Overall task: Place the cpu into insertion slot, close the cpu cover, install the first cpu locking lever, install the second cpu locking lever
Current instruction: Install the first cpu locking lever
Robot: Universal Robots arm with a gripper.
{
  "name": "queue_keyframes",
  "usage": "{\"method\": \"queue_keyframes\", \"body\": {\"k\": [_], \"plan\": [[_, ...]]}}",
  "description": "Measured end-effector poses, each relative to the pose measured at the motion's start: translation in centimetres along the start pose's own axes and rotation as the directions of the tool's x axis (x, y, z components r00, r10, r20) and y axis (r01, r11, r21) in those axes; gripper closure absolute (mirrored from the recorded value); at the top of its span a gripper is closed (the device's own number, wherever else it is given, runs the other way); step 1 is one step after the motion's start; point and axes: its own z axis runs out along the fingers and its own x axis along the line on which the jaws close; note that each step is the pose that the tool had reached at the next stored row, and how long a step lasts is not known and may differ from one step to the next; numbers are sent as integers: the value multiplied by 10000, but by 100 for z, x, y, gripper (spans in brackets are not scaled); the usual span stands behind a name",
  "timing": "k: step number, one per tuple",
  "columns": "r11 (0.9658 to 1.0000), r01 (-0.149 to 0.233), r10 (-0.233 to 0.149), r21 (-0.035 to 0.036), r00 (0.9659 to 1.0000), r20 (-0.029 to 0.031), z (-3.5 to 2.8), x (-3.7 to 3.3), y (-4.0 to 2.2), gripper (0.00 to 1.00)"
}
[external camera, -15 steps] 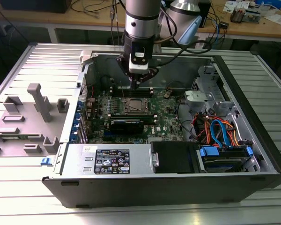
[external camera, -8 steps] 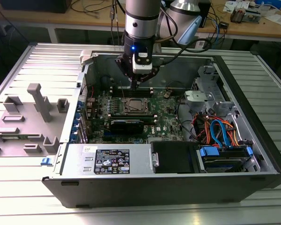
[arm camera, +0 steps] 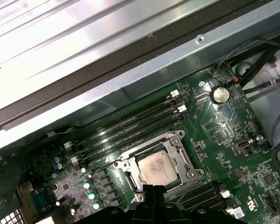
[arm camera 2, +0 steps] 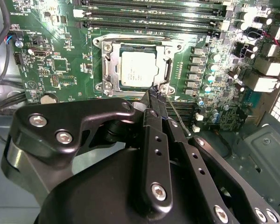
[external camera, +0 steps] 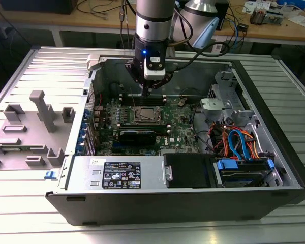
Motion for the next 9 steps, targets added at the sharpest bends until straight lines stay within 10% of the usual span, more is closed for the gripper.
{"method": "queue_keyframes", "body": {"k": [9], "plan": [[9998, 206, -206, 7, 9998, 1, 0, 0, 0, 89]]}}
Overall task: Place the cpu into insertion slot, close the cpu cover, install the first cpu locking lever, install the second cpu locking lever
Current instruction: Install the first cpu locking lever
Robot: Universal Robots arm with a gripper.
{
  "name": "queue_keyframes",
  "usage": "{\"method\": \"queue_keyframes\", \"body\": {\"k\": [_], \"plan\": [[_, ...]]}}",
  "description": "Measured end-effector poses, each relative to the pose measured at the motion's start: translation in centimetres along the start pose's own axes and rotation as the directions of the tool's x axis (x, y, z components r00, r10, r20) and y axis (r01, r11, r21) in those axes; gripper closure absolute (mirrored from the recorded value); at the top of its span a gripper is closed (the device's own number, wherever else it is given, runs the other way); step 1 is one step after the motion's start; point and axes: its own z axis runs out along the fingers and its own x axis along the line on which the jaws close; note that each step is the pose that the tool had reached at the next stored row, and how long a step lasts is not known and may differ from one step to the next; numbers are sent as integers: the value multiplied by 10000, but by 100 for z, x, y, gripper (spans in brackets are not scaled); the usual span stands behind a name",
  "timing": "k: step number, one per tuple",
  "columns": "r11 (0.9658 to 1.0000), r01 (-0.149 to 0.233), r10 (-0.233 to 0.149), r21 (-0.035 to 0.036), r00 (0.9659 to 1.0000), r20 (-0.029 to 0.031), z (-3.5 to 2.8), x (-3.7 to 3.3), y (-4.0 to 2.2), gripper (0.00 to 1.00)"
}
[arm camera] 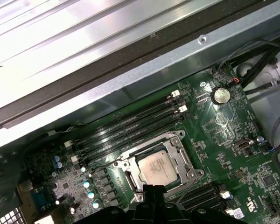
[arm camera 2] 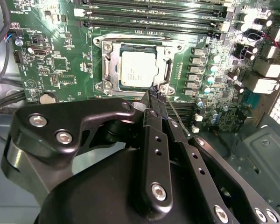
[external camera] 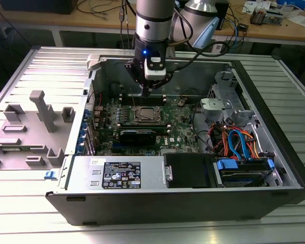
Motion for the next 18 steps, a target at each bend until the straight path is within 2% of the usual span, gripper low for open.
{"method": "queue_keyframes", "body": {"k": [5, 10, 12, 16, 17, 18], "plan": [[9988, 495, -495, 17, 9988, 1, 0, 1, 0, 89], [9937, 1117, -1117, 37, 9937, 1, 0, 7, -6, 89], [9896, 1436, -1436, 51, 9896, -1, -1, 9, -8, 89], [9789, 2041, -2041, 70, 9790, -2, 0, 12, -10, 89], [9753, 2207, -2207, 76, 9753, -3, 0, 15, -11, 89], [9749, 2223, -2223, 76, 9750, -2, 0, 15, -11, 89]]}}
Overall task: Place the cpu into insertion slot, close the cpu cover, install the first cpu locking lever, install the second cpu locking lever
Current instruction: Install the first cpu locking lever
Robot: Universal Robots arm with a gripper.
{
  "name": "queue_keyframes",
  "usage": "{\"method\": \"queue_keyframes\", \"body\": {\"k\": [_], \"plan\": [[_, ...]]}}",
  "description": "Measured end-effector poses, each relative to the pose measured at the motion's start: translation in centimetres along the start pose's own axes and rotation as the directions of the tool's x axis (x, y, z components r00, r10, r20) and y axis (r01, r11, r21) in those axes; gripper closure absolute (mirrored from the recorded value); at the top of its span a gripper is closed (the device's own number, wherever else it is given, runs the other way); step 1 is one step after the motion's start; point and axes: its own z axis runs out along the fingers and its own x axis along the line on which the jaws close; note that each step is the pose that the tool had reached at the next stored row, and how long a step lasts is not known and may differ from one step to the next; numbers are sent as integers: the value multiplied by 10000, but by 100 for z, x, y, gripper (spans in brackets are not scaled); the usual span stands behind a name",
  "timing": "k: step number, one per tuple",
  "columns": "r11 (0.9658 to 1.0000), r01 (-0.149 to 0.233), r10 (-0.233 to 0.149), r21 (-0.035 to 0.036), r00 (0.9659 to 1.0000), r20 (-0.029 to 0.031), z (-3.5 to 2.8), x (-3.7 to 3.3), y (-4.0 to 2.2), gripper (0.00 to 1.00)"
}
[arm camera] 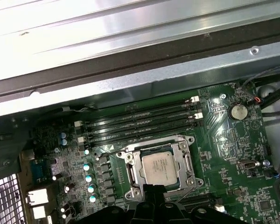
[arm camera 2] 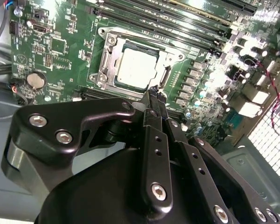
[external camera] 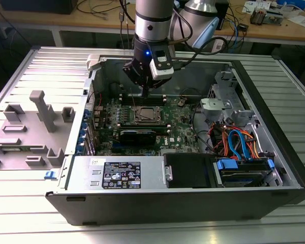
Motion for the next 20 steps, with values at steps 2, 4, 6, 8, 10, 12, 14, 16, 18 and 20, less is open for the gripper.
{"method": "queue_keyframes", "body": {"k": [2, 4, 6, 8, 10, 12, 14, 16, 18, 20], "plan": [[10000, 1, -1, 0, 10000, 1, 0, 0, 0, 89], [10000, 65, -65, -3, 10000, 2, 2, 3, -1, 89], [9998, 213, -213, -1, 9998, 13, 5, 7, -4, 89], [9994, 343, -343, -2, 9994, 84, 7, 11, -8, 89], [9992, 409, -408, -27, 9989, 222, 9, 13, -8, 89], [9988, 483, -481, -47, 9982, 365, 12, 15, -9, 89], [9979, 648, -646, -45, 9972, 382, 16, 16, -9, 89], [9926, 1214, -1212, -26, 9919, 382, 24, 16, -9, 89], [9831, 1830, -1829, -4, 9824, 390, 30, 16, -9, 89], [9799, 1994, -1992, 1, 9791, 399, 33, 24, -10, 89]]}}
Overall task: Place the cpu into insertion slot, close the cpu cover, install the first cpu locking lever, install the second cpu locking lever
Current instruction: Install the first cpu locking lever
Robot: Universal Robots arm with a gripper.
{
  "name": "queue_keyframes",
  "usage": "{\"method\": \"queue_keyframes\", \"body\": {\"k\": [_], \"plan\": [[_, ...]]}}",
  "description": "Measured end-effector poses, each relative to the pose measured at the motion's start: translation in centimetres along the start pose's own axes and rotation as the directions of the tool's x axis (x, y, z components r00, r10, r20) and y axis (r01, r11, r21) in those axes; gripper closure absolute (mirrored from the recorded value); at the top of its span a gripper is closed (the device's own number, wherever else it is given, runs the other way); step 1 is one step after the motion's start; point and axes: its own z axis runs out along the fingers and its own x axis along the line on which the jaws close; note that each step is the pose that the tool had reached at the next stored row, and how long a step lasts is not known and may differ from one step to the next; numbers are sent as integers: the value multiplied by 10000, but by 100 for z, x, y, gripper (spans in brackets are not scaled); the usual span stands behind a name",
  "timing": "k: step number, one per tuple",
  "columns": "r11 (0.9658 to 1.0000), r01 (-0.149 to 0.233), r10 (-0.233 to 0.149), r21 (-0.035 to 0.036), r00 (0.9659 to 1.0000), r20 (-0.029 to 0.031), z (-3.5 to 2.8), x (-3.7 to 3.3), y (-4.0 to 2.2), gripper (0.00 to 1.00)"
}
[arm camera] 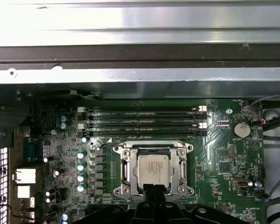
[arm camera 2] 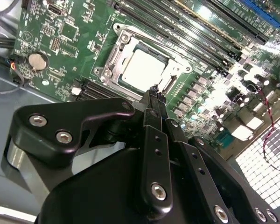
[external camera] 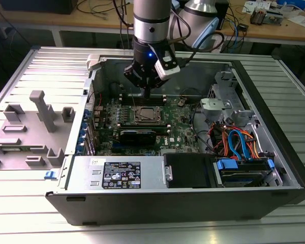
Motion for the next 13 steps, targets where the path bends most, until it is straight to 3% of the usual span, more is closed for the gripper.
{"method": "queue_keyframes", "body": {"k": [4, 13], "plan": [[10000, 97, -97, -1, 10000, 0, 0, 57, 0, 89], [9999, 147, -147, -6, 9999, 1, -1, 266, -1, 89]]}}
